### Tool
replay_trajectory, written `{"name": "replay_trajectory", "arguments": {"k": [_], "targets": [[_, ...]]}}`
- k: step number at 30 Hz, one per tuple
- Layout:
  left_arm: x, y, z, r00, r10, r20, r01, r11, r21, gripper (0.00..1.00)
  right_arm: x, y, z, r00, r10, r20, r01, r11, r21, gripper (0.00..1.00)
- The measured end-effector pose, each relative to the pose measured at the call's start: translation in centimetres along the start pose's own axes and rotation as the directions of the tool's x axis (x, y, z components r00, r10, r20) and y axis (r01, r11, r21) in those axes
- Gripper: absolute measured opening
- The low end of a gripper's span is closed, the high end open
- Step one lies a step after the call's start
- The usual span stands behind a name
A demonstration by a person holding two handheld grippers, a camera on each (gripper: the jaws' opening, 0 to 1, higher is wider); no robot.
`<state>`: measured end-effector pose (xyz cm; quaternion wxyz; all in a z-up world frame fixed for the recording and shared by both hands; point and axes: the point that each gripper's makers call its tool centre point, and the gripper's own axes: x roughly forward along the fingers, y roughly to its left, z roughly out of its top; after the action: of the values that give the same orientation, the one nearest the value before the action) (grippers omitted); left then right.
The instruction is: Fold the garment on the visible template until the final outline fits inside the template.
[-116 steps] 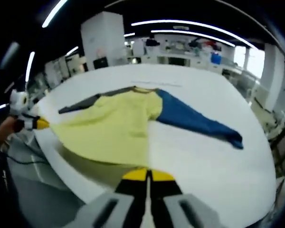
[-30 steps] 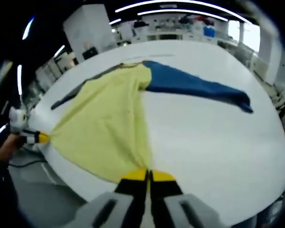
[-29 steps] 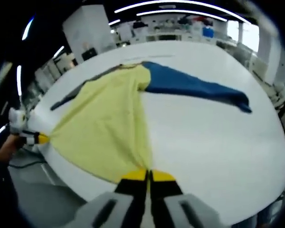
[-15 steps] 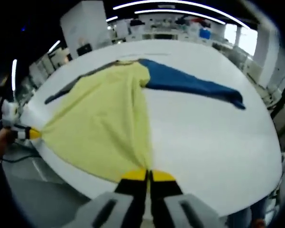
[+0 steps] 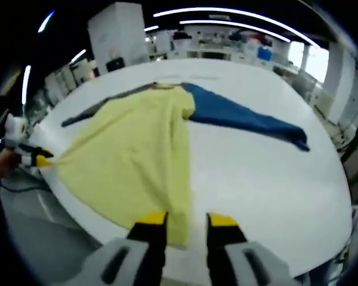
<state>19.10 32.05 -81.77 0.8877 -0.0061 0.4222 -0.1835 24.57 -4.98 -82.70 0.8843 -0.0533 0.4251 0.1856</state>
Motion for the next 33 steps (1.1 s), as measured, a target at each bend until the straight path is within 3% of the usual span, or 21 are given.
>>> {"name": "replay_trajectory", "arguments": {"k": [6, 10, 18, 27, 31, 33], "targets": [[-0.3, 0.4, 1.4, 0.998, 0.013, 0.059, -0.017, 0.997, 0.073, 0.53, 0.0, -0.2, 1.6, 0.996, 0.044, 0.083, -0.048, 0.998, 0.043, 0.4], [-0.3, 0.8, 1.6, 0.998, 0.031, 0.054, -0.037, 0.994, 0.104, 0.6, 0.2, -0.4, 2.9, 0.991, 0.063, 0.122, -0.065, 0.998, 0.012, 0.47], [-0.1, 0.6, 3.1, 0.995, 0.013, 0.095, -0.026, 0.99, 0.137, 0.69, 0.3, -0.6, 5.8, 0.981, 0.097, 0.166, -0.091, 0.995, -0.044, 0.48], [0.0, 0.5, 4.3, 0.993, -0.008, 0.121, -0.013, 0.986, 0.168, 0.74, 1.6, -0.9, 9.2, 0.971, 0.143, 0.19, -0.123, 0.986, -0.116, 0.43], [0.0, 0.4, 4.5, 0.992, -0.019, 0.125, -0.003, 0.985, 0.173, 0.77, 3.0, -1.0, 10.8, 0.968, 0.16, 0.195, -0.129, 0.978, -0.162, 0.4], [-0.1, 0.0, 5.2, 0.987, -0.034, 0.159, 0.007, 0.986, 0.169, 0.79, 3.8, -1.0, 11.5, 0.967, 0.171, 0.19, -0.137, 0.974, -0.178, 0.37]]}}
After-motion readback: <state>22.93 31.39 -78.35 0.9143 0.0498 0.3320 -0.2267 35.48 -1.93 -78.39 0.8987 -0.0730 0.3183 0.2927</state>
